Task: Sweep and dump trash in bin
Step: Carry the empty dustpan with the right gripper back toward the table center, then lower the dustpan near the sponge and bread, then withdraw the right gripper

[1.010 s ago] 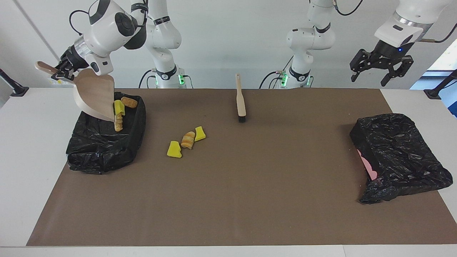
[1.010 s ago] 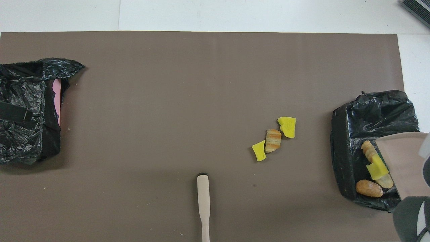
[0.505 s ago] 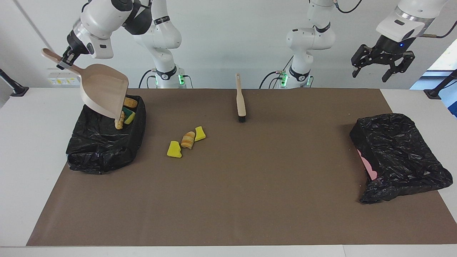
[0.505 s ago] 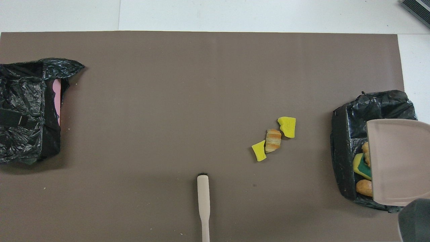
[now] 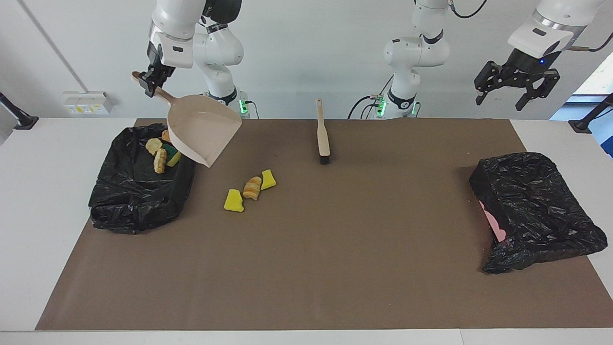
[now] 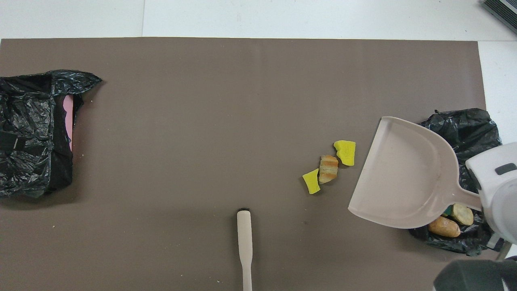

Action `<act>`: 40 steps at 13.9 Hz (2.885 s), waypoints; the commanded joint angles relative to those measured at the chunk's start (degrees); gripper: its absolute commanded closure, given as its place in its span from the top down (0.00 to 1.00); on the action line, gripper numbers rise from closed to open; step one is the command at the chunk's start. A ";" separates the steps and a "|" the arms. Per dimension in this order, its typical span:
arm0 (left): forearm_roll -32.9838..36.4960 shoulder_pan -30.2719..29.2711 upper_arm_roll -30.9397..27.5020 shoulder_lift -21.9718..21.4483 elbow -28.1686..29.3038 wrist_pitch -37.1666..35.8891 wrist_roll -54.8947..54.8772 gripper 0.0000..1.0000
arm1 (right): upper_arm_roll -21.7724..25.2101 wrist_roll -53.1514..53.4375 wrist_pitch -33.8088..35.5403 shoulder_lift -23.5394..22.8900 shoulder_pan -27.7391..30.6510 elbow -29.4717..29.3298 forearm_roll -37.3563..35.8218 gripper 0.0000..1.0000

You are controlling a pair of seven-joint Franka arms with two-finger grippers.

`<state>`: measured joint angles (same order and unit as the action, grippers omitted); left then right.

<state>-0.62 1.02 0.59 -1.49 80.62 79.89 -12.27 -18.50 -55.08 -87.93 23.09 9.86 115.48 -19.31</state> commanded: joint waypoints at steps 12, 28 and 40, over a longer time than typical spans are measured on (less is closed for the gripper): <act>0.62 0.83 0.90 -1.23 1.11 -0.34 0.14 1.00 | -7.17 75.34 -8.65 -32.90 -16.61 -20.80 13.07 0.00; 0.53 0.21 0.90 -1.24 1.20 -0.26 -0.12 1.00 | -4.27 96.48 -25.36 -64.31 -28.94 -42.01 7.63 0.25; 0.53 0.21 0.90 -1.24 1.20 -0.17 -0.12 1.00 | -5.32 91.28 -25.54 -49.39 -28.84 -23.75 12.33 1.00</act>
<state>-0.62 0.77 1.91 -1.57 80.62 79.88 -12.32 -23.65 37.68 -113.35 -33.64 -19.43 82.72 -10.94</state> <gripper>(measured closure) 0.000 0.053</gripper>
